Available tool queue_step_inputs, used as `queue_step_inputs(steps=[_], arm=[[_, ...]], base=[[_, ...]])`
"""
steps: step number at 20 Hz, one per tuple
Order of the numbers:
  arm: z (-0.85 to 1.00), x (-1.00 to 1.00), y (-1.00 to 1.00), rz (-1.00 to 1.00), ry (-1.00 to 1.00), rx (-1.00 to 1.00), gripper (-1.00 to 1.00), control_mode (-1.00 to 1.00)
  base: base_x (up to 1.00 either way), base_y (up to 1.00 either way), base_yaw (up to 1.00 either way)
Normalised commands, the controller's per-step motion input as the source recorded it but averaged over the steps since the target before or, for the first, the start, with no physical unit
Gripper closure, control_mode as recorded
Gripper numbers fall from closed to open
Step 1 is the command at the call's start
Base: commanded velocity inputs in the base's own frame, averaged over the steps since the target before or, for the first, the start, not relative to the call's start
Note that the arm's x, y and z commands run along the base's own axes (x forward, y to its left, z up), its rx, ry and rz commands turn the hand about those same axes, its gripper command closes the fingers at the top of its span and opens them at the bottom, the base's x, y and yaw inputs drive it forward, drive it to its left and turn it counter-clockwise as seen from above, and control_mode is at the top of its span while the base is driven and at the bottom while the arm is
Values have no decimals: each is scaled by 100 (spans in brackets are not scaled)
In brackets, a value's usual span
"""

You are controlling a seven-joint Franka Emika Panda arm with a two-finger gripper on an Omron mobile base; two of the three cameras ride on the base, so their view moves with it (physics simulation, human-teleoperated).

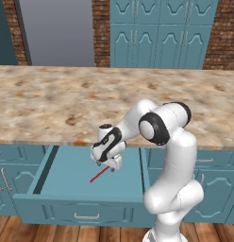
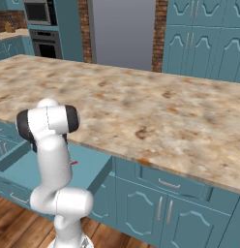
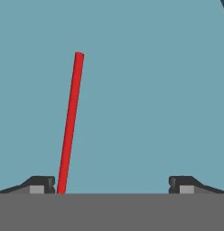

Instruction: Take a straw from the drawer in front and place it inside the glass cup on the dining counter.

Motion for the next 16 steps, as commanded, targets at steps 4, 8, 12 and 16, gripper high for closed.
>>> queue_step_inputs(steps=[4,8,12,16], arm=[[-21,13,3,0,0,0,-100,-100],[-17,17,11,0,0,0,-100,-100],[-17,25,19,0,0,0,-100,-100],[-21,30,19,0,0,0,-100,-100]], base=[[0,0,0],[0,0,0],[0,0,0],[0,0,0]])
